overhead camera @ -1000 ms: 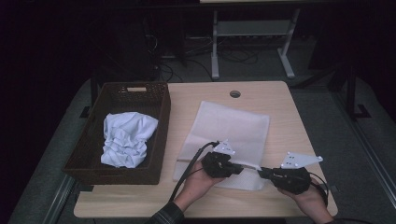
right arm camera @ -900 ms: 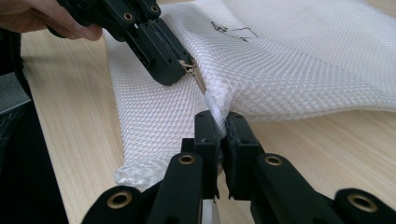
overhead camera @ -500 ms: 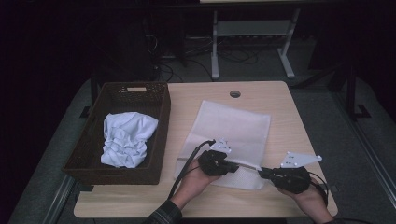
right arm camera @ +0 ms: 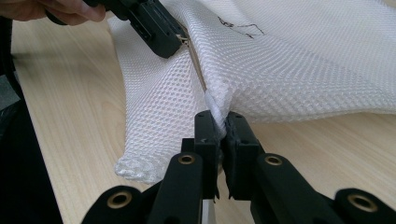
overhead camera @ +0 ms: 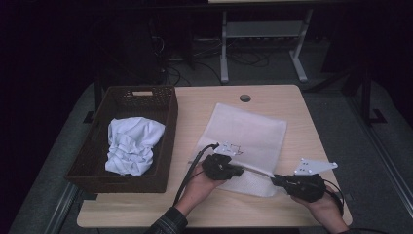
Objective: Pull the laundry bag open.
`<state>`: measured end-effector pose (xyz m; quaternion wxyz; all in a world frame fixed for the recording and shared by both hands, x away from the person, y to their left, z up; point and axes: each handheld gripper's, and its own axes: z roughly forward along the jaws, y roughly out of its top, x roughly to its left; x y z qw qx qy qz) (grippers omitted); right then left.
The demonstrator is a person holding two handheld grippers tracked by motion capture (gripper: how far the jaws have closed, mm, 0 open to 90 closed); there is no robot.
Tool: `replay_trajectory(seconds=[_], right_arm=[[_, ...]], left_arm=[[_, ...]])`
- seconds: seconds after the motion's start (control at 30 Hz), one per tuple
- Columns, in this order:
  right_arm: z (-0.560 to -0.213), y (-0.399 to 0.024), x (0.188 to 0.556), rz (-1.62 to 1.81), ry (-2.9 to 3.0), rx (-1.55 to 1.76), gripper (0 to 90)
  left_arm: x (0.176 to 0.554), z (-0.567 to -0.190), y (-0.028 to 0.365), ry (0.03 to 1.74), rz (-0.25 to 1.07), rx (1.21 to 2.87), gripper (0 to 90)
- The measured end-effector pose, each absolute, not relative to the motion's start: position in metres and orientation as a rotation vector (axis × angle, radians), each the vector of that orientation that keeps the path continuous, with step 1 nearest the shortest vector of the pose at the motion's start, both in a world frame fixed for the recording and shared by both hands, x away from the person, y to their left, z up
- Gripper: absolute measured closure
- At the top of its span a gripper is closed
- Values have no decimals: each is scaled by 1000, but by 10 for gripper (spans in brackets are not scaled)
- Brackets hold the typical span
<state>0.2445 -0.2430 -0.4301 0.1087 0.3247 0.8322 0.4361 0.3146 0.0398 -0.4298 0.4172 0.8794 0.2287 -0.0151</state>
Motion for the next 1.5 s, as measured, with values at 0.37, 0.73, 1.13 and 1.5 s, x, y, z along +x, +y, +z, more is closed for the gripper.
replay_trajectory(seconds=[0.37,0.73,1.13,1.5], right_arm=[[-430,-248,246,1274,2427,985,839],[-431,-251,246,1269,2420,988,838],[-430,-250,245,1261,2409,995,839],[-430,-252,244,1257,2398,998,839]], left_arm=[[324,-431,56,640,45,2217,877],[332,-433,69,687,64,2208,877],[338,-435,76,739,61,2208,877],[345,-437,87,792,113,2218,876]])
